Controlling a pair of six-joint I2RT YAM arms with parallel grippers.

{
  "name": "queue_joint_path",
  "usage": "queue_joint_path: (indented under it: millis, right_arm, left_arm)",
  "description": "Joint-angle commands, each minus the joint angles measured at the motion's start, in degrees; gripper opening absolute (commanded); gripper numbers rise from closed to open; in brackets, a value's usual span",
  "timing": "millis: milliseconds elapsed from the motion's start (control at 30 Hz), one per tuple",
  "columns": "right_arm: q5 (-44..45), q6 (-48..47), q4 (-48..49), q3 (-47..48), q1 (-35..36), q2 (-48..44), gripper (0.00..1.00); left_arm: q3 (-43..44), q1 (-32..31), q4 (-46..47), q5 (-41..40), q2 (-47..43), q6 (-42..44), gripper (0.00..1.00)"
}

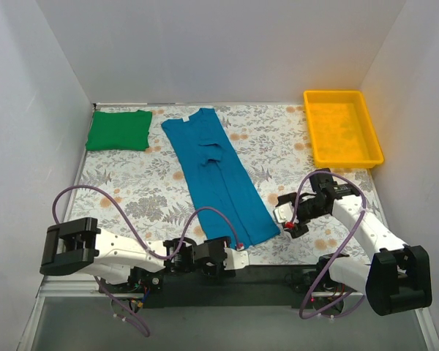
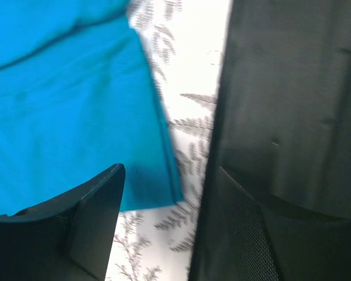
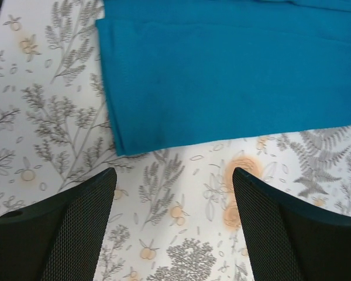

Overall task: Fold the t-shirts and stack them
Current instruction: Fold the tshirt

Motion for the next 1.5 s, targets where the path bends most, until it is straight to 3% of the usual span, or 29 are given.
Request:
queue_joint_path:
  millis: [0,333,700,900,1267,1300,1467]
  right_arm:
    - [0.1,-8.5,-5.9,-1.2,1.0,-1.5,0.86]
    - [-0.5,-4.2,-4.2,-1.6,7.8,1.5,0.79]
    - [2.5,1.0,0.2,-1.7,9.7,3.3,0.72]
    - [3.9,2.2,3.1,-3.8,10.5,2.8,0.68]
    - [8.7,7.7,15.4,-10.5,15.6,5.3,0.62]
    - [9.0,8.2,16.1,-10.8,16.4,5.7,0.60]
    - [10.0,9.7,17.4,-10.6,16.9,8.0,0.33]
  left_arm:
    - [1.2,-0.3,7.6,-8.8,1.5,1.7,0.62]
    - [-1.4,-0.2,9.9,-8.7,-2.5,1.3,0.61]
    - [-0.8,0.5,7.9,-8.5,4.0,1.7,0.58]
    - [-0.9,1.2,8.2,-11.8,7.6,1.8,0.32]
    - [-3.1,1.3,9.4,-8.9,5.1,3.8,0.02]
    - [-3.1,1.2,9.5,-8.8,4.9,3.9,0.01]
    - [-4.1,1.2,10.3,-7.3,2.9,4.7,0.00]
